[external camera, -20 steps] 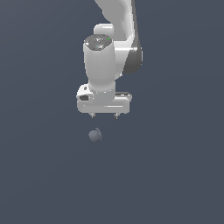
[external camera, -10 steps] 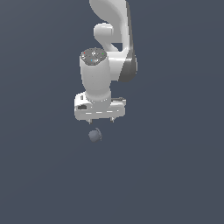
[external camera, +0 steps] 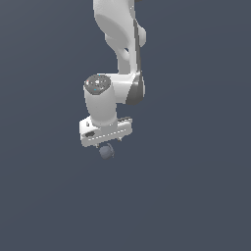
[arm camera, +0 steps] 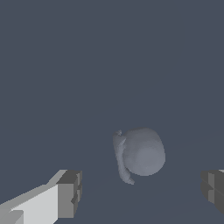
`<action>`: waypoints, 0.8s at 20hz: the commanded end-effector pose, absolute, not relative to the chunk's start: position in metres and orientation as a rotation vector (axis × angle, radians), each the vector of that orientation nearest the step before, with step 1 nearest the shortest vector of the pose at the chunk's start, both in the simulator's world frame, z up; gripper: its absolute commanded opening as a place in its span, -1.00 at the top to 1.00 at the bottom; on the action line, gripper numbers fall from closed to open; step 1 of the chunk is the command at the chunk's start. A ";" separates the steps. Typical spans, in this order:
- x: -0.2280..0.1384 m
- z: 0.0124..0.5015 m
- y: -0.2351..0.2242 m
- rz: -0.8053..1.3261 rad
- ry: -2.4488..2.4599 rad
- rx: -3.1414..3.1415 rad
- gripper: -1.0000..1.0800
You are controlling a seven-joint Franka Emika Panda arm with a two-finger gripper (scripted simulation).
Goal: Pick up the object and move it to a goal position.
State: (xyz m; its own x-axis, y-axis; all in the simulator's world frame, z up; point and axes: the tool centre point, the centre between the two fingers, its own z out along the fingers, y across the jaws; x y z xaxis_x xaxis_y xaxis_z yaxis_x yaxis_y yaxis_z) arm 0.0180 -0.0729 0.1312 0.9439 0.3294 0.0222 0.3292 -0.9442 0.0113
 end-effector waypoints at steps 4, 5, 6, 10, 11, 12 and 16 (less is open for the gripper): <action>0.017 0.109 -0.083 0.017 0.680 3.062 -0.92; 0.017 0.106 -0.085 0.014 0.701 3.058 -0.92; 0.017 0.103 -0.086 0.012 0.721 3.054 -0.92; 0.016 0.095 -0.090 0.004 0.780 3.042 -0.92; 0.016 0.093 -0.091 0.003 0.790 3.040 -0.92; 0.016 0.092 -0.091 0.002 0.799 3.038 -0.92; 0.016 0.090 -0.092 0.000 0.814 3.034 -0.92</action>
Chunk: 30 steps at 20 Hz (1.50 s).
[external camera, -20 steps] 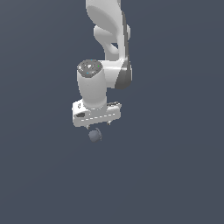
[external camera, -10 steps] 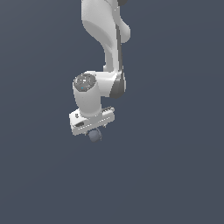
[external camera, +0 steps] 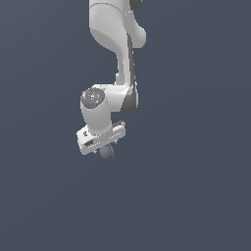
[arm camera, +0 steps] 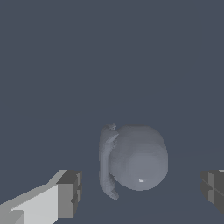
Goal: Pick up the object and move it to a goal position.
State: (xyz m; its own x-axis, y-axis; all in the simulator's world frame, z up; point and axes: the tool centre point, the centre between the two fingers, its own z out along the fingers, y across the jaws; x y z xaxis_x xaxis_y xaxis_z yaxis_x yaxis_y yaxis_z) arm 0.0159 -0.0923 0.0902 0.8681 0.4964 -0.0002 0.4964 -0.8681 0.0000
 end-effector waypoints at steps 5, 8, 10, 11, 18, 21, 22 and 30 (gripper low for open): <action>0.016 0.084 -0.092 0.000 0.808 3.036 -0.92; 0.015 0.071 -0.092 0.000 0.809 3.036 -0.92; 0.015 0.059 -0.092 0.000 0.811 3.035 -0.92; 0.015 0.054 -0.092 0.000 0.812 3.035 -0.92; 0.016 0.040 -0.093 0.000 0.813 3.035 -0.92; 0.016 0.040 -0.093 0.000 0.813 3.035 1.00; 0.016 0.040 -0.093 0.000 0.813 3.035 1.00; 0.016 0.040 -0.093 0.001 0.813 3.034 1.00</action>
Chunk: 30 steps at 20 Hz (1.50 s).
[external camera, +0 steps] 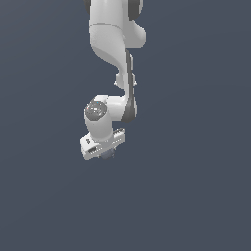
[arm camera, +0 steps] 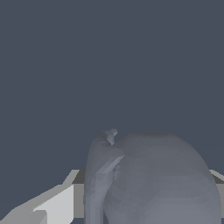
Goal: Pick up the object and move it to a goal position.
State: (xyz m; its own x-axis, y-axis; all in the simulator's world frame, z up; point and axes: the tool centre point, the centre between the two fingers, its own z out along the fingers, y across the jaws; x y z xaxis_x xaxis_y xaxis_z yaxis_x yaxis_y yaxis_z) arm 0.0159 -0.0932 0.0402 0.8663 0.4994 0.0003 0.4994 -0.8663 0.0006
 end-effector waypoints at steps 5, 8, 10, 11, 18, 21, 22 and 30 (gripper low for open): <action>0.012 0.044 -0.089 0.001 0.813 3.034 1.00; 0.006 0.050 -0.083 0.001 0.813 3.034 1.00; 0.001 0.055 -0.078 0.001 0.813 3.034 1.00; -0.002 0.058 -0.074 0.001 0.813 3.034 1.00; -0.032 0.087 -0.044 0.000 0.813 3.034 1.00; -0.050 0.104 -0.026 0.000 0.813 3.034 1.00; -0.056 0.109 -0.020 0.000 0.813 3.034 1.00; -0.094 0.149 0.022 -0.001 0.813 3.032 1.00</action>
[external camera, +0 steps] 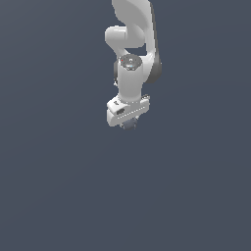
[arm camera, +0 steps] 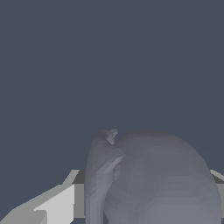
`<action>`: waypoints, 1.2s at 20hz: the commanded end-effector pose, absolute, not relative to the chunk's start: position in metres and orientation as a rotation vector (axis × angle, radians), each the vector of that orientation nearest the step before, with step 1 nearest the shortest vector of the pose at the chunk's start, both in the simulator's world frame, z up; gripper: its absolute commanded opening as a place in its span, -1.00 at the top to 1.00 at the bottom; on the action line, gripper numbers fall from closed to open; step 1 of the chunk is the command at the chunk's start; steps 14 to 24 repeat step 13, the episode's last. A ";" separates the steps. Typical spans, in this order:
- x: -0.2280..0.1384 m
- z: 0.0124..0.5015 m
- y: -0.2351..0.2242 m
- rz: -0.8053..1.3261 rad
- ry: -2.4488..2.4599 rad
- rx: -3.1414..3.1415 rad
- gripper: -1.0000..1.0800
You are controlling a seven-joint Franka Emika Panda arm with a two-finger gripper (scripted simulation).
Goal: Pick up the object and move it to a goal position.
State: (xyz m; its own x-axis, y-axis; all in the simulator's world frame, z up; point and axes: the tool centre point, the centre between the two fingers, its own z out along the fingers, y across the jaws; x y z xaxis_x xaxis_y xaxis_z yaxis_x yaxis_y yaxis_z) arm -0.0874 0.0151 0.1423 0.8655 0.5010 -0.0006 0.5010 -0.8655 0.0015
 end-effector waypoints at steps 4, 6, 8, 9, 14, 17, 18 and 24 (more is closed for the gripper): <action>-0.107 0.163 0.037 -0.001 0.813 3.032 1.00; -0.112 0.168 0.042 -0.001 0.813 3.032 1.00; -0.115 0.172 0.046 -0.001 0.813 3.033 1.00; -0.116 0.174 0.048 -0.001 0.813 3.033 1.00; -0.118 0.177 0.050 0.000 0.814 3.034 1.00; -0.118 0.177 0.050 0.000 0.814 3.034 1.00; -0.118 0.177 0.050 0.000 0.814 3.034 1.00; -0.118 0.177 0.050 0.000 0.814 3.034 1.00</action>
